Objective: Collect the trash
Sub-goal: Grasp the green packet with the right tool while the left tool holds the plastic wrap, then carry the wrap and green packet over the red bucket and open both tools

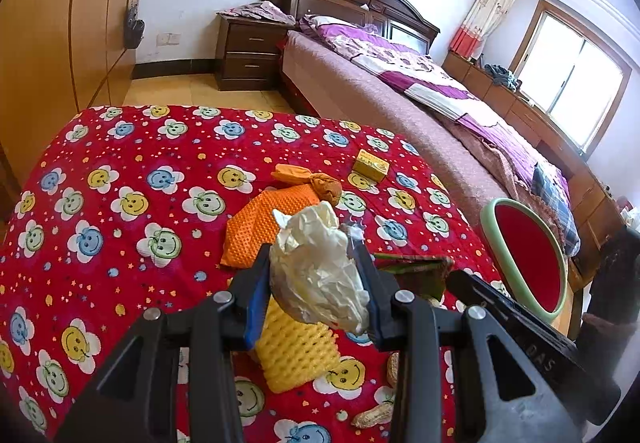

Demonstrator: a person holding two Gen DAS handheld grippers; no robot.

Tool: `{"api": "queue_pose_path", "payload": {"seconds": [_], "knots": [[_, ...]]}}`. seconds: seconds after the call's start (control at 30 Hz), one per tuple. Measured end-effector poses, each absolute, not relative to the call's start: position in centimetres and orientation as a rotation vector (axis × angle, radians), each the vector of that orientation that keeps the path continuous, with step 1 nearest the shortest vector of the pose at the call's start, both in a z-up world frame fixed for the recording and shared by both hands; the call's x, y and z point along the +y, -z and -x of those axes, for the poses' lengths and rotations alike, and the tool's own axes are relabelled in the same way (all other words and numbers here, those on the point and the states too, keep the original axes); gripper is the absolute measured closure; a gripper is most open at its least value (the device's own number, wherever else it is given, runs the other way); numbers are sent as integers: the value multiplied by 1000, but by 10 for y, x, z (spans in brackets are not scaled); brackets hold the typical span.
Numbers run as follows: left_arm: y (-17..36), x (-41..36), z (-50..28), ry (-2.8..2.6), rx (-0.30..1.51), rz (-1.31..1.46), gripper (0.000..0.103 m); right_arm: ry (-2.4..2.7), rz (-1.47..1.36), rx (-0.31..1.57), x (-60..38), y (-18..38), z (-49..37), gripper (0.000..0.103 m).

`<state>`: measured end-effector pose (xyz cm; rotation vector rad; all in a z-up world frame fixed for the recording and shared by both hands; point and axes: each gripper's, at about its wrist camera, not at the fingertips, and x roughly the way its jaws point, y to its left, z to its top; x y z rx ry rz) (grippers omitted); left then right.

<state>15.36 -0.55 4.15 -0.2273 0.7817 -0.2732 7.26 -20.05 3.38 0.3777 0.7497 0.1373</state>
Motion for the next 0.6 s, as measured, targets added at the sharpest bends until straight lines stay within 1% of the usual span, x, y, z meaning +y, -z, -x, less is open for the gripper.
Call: {"api": "queue_pose_path", "payload": {"seconds": [0.07,0.23,0.3,0.6], "knots": [[-41,-4,-154,270,780,231,63,-134,-371,751,-198,-34,-73,43],[-37,-1,-156,262,781,238,63,-121,-326,770,-187,-31,-82,41],[-35,1,-157,263,785,243,63,-128,-320,781,-183,-28,-87,34],[-29,6,-160,265,786,260,63,-137,-311,785,-173,-20,-108,35]]}}
